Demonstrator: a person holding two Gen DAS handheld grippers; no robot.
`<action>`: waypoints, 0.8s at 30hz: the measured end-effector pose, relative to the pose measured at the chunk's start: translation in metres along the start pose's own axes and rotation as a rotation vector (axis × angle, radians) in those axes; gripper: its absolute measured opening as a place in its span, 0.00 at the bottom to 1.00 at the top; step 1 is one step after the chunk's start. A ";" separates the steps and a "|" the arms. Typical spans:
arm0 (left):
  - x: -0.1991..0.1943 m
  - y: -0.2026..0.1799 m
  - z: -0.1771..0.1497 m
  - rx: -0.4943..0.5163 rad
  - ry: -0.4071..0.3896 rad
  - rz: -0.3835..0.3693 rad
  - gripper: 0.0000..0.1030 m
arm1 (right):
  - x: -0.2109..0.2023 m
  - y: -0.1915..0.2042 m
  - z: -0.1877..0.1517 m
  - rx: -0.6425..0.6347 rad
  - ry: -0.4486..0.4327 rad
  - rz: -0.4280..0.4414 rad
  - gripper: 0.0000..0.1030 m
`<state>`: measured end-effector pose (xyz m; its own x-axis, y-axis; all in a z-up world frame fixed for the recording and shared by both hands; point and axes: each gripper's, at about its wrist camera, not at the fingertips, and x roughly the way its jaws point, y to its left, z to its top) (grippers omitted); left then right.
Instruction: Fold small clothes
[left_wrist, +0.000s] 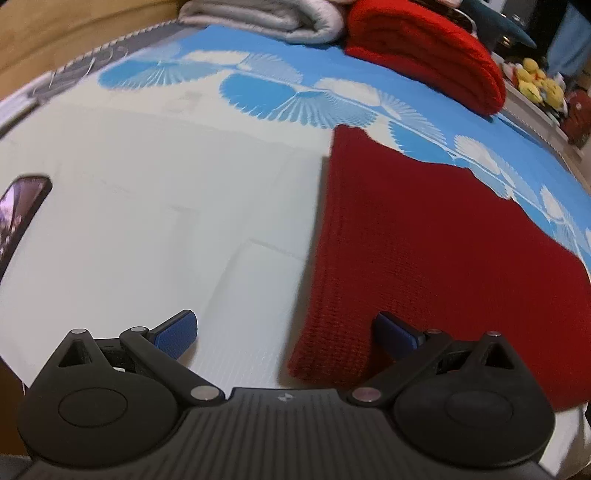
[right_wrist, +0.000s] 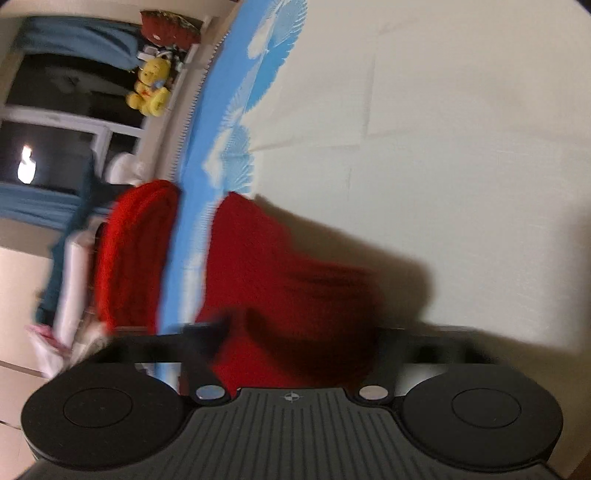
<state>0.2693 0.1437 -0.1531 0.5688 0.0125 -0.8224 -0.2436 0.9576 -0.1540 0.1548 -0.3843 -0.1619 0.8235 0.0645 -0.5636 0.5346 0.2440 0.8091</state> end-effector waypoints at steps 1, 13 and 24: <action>0.000 0.003 0.001 -0.015 0.002 0.003 1.00 | -0.001 0.000 -0.001 -0.007 -0.002 0.006 0.22; 0.008 0.016 0.004 -0.084 0.050 0.055 1.00 | 0.000 0.047 -0.017 -0.272 -0.077 -0.192 0.17; 0.011 0.032 0.012 -0.164 0.110 0.019 1.00 | 0.004 0.229 -0.257 -1.598 -0.332 -0.052 0.15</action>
<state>0.2773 0.1777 -0.1601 0.4762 -0.0101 -0.8793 -0.3835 0.8975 -0.2180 0.2324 -0.0797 -0.0215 0.9273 -0.1226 -0.3538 0.0060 0.9496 -0.3133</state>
